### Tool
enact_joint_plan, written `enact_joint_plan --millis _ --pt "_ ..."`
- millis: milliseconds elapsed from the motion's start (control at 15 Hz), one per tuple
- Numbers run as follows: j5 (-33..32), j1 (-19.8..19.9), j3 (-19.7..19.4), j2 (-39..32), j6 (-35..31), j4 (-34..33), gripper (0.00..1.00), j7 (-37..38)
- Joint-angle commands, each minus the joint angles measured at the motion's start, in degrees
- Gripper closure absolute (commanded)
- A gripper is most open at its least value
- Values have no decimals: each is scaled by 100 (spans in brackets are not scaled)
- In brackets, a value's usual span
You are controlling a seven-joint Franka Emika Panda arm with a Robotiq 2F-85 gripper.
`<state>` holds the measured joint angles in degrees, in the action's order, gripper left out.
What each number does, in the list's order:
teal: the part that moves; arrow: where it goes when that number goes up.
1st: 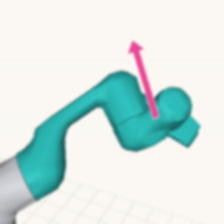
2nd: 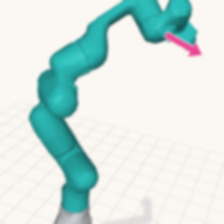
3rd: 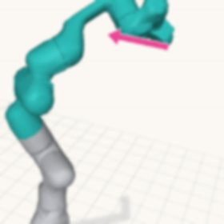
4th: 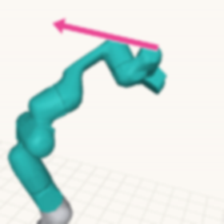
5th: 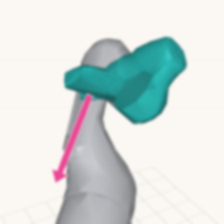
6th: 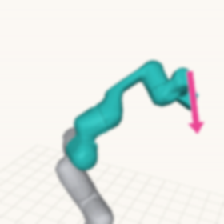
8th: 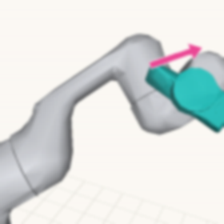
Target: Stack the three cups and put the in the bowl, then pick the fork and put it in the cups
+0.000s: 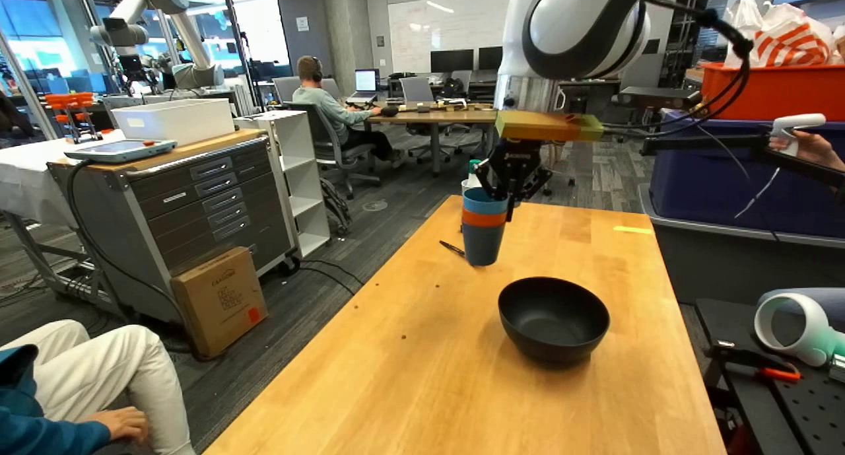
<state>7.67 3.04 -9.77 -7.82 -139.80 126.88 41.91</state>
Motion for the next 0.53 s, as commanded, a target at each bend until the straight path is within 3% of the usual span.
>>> enact_joint_plan --millis 0,200,467 --pt "-141 -3 171 1046 534 549 98 -122" --pt "-186 40 344 1449 843 818 98 -219" --pt "-382 70 523 1547 392 1247 98 -343"
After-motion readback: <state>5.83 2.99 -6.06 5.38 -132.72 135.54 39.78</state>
